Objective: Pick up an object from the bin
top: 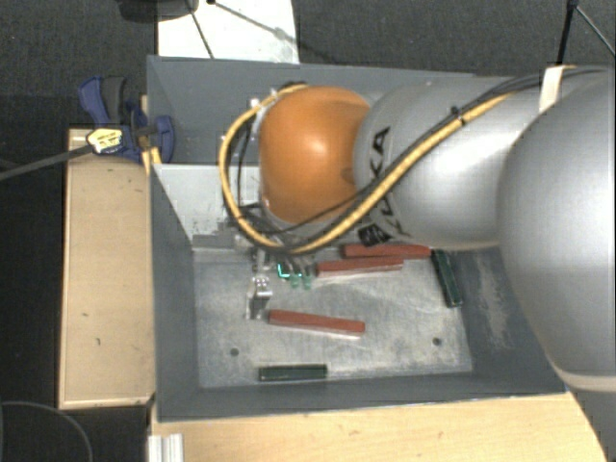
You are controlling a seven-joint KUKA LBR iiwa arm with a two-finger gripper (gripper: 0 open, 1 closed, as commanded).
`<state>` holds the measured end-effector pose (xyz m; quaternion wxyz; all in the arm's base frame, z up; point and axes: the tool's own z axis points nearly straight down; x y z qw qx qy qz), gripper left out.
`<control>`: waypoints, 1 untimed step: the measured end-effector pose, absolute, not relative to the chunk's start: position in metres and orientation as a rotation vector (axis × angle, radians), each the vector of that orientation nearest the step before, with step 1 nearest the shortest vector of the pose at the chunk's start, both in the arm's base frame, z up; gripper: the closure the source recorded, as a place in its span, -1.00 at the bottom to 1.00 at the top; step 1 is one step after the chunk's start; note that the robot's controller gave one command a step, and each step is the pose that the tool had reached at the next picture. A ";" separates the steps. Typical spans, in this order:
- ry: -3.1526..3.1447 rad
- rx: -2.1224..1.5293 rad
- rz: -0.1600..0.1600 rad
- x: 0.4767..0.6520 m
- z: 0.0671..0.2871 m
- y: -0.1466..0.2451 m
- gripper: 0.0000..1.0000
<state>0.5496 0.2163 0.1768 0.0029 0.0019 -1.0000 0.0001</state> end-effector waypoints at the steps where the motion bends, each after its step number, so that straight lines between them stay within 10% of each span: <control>1: -3.144 -0.002 -0.003 0.552 0.182 0.215 -1.00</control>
Offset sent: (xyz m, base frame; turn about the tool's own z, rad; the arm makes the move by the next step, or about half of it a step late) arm -0.0207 -0.0681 -0.1068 -0.1910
